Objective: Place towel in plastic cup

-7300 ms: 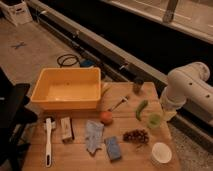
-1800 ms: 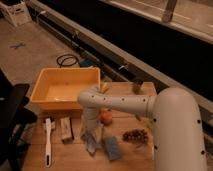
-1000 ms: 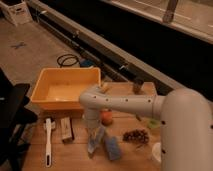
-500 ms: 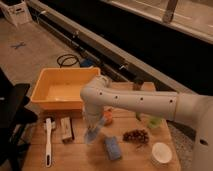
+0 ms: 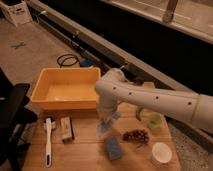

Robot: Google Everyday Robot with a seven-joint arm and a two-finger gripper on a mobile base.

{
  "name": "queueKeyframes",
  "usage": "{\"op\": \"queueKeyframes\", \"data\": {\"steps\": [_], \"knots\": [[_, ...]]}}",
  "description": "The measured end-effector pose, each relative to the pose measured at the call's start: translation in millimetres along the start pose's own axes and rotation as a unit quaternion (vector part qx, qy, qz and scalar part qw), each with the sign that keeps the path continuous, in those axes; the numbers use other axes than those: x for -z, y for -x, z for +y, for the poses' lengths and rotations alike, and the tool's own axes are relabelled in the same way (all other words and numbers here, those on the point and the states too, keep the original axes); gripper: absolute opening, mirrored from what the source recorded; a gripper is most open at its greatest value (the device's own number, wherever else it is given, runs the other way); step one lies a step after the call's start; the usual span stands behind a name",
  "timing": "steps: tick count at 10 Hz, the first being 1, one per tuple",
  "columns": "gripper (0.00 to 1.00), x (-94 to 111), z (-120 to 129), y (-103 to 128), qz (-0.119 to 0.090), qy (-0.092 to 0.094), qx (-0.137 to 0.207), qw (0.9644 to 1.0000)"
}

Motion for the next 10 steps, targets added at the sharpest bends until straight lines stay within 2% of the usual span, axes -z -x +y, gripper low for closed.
{"op": "queueKeyframes", "data": {"steps": [3,5,7,10], "knots": [[0.0,10,35,-65,0.017,0.013,-0.065,0.9977],[0.0,21,65,-112,0.023,0.023,-0.117,0.9926],[0.0,24,74,-124,0.023,0.028,-0.131,0.9908],[0.0,23,73,-123,0.023,0.028,-0.13,0.9909]]}}
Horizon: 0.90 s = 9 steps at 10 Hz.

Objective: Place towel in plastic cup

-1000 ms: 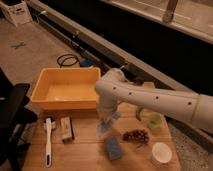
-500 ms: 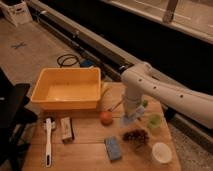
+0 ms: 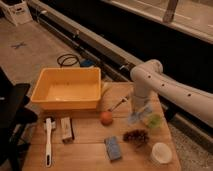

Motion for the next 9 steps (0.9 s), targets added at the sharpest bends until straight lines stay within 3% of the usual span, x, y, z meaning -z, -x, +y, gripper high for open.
{"op": "queueKeyframes", "data": {"steps": [4,5,7,9], "knots": [[0.0,1,1,-1,0.004,-0.001,-0.007,1.0],[0.0,7,0,-8,0.01,-0.011,-0.021,0.9997],[0.0,13,9,-34,0.014,-0.018,-0.054,0.9983],[0.0,7,24,-69,0.003,-0.019,-0.097,0.9951]]}}
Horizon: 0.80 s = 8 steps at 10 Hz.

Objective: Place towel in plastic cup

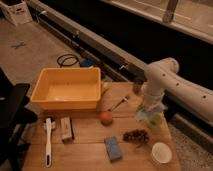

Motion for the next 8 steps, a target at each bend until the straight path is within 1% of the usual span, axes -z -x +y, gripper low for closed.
{"op": "queueKeyframes", "data": {"steps": [1,3,4,5,7,8], "knots": [[0.0,-11,4,-16,-0.011,0.009,-0.023,0.9996],[0.0,-29,10,-36,-0.04,0.021,-0.061,0.9971],[0.01,-35,12,-42,-0.049,0.026,-0.073,0.9958],[0.09,-44,14,-43,-0.059,0.035,-0.082,0.9943],[0.26,-50,16,-41,-0.069,0.044,-0.091,0.9925],[0.38,-52,19,-41,-0.075,0.048,-0.096,0.9914]]}}
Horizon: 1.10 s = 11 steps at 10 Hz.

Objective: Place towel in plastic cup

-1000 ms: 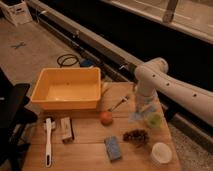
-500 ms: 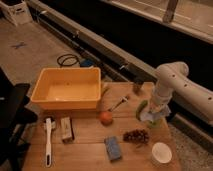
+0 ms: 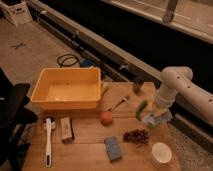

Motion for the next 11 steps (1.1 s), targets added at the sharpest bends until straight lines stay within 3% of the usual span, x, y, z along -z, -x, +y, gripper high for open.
{"op": "queueKeyframes", "data": {"steps": [3,4,11], "knots": [[0.67,0,5,10,-0.008,0.003,0.005,0.9999],[0.71,1,7,14,-0.009,0.003,0.009,0.9999],[0.71,6,8,19,-0.02,0.008,0.011,0.9997]]}}
